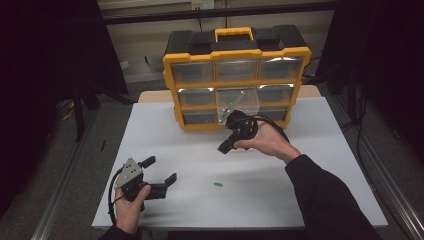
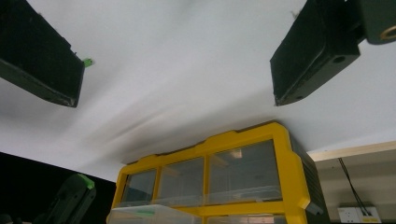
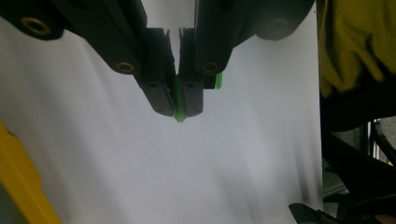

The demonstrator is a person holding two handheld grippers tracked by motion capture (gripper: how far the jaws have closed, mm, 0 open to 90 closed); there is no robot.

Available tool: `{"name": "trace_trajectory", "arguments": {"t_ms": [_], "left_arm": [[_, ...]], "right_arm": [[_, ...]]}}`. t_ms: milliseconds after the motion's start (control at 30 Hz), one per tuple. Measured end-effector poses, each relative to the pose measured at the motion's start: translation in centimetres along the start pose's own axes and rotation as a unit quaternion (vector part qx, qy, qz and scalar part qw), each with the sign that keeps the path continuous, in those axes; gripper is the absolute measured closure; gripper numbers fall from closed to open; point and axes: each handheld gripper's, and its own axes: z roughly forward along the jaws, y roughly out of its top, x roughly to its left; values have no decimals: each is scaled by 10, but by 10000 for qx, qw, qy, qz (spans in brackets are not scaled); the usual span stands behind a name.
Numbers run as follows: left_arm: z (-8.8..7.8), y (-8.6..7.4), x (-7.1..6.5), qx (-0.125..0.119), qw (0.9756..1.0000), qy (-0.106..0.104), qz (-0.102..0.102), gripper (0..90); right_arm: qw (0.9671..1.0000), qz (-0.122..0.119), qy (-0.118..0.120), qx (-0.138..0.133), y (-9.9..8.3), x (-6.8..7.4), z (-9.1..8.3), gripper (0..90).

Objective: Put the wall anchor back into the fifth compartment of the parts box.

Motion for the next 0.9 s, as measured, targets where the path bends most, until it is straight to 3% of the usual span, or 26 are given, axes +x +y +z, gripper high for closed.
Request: {"name": "trace_trajectory", "arguments": {"t_ms": [333,633,900], "left_arm": [[0,0,0,-19,10000,10,4,28],[0,0,1,-22,10000,31,-2,27],[0,0,0,-26,10000,30,-4,28]], "right_arm": [[9997,-94,-72,-227,11,-1,-22,848],[9979,-116,-195,-604,20,-4,-47,849],[9969,-61,-362,-690,26,-9,-65,849]]}}
